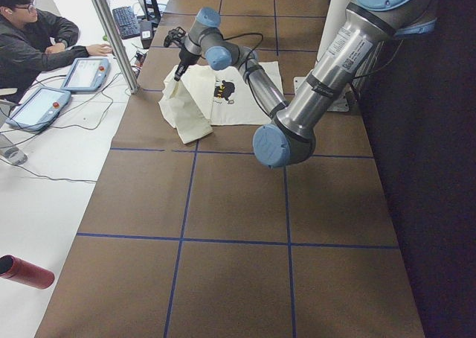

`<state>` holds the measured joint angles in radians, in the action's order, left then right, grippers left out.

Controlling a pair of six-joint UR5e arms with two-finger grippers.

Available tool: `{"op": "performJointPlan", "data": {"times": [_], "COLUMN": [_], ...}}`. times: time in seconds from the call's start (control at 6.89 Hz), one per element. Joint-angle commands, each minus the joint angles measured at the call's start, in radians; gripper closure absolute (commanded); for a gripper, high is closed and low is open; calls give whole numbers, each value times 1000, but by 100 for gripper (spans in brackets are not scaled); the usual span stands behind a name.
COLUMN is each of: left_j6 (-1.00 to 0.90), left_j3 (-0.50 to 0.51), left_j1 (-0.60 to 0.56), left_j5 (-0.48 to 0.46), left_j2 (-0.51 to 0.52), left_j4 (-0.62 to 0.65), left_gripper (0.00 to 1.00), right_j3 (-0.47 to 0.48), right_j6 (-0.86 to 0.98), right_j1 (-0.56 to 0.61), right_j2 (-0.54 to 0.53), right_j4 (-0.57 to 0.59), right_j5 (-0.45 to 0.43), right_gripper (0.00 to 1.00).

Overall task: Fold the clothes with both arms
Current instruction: 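Fold the held sleeve across the shirt toward the collar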

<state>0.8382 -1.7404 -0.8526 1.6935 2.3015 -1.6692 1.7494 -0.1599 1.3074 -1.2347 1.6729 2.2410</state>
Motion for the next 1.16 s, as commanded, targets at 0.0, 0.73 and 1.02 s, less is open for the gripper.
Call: {"op": "performJointPlan", "data": {"times": [0.0,0.73,1.02], "left_j6": [111,111,342], "left_j3": [159,464,519], "left_j1": [113,333,346], "left_j5": [-130,-370,-357], "left_j2": [296,342,332], "left_j4": [98,-226,-484], "left_gripper": [100,89,0], "right_j3": [1,-1,-2], "right_j6": [0,0,-1], "right_j1": [4,6,4], "right_j2": [1,3,3], "right_j4": [1,-4,-4], "right_j5": [0,-11,-11], "right_gripper": [0,0,0]}}
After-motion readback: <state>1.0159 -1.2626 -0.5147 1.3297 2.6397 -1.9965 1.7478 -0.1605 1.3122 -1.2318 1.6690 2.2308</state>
